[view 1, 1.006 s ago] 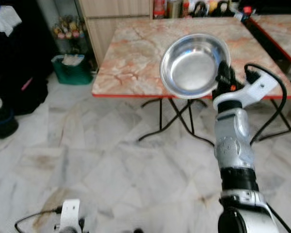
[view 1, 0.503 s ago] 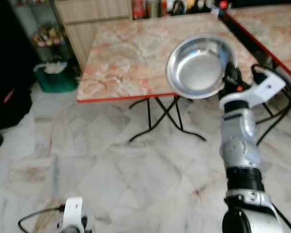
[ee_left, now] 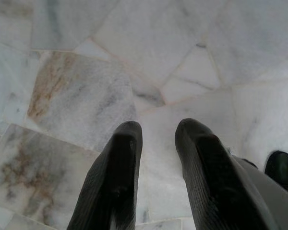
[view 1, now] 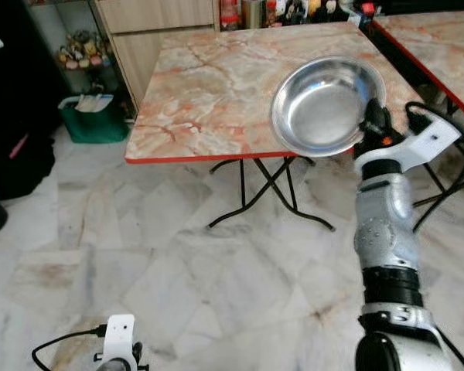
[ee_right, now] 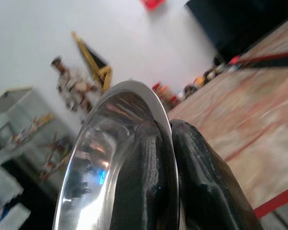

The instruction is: Setting the table

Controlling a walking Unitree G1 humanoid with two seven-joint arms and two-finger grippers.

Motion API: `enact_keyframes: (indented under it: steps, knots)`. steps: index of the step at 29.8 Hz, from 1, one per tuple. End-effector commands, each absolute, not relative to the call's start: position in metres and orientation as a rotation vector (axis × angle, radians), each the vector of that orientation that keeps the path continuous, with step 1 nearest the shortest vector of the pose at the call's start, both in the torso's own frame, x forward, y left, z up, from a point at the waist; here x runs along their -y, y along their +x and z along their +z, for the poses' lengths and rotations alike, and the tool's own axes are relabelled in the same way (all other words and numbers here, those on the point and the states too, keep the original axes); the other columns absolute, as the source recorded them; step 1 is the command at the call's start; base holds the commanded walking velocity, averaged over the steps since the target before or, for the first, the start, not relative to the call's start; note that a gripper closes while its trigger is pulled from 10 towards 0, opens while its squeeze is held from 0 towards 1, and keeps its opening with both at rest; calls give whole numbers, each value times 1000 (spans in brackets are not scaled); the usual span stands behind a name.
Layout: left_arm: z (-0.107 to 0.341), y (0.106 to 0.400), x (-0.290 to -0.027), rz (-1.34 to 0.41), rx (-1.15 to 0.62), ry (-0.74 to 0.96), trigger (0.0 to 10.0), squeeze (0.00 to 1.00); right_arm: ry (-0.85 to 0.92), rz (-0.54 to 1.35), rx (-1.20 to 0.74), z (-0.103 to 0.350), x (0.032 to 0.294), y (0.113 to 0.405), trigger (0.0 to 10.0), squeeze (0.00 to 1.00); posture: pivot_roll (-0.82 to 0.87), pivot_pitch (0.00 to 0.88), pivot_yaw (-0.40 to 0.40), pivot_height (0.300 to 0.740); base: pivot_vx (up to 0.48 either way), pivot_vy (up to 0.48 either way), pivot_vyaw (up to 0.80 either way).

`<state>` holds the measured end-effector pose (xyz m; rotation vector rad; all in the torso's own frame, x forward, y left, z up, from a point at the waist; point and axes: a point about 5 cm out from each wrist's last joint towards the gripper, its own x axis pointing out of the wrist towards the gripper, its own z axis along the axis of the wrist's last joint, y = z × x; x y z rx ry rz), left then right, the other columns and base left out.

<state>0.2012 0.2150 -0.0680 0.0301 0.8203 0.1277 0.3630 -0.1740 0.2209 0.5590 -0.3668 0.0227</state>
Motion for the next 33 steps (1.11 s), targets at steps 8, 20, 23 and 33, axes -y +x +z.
enact_keyframes:
  steps: [8, 20, 23, 33]
  knots:
    - [-69, 197, -221, 137, -835, 49, 10000, 0, 555, 40, 393, 230, 172, 364, 10000, 0, -29, 105, 59, 740, 319, 0, 0]
    - [-68, 198, -220, 130, -829, 51, 10000, 0, 556, 36, 399, 232, 173, 364, 10000, 0, -29, 91, 53, 740, 366, 0, 203]
    - [-69, 198, -219, 132, -828, 47, 10000, 0, 551, 34, 398, 232, 173, 364, 10000, 0, -30, 93, 50, 740, 370, 0, 0]
    - [-69, 197, -220, 142, -828, 41, 10000, 0, 562, 17, 401, 231, 177, 364, 10000, 0, -32, 94, 47, 740, 370, 0, 0]
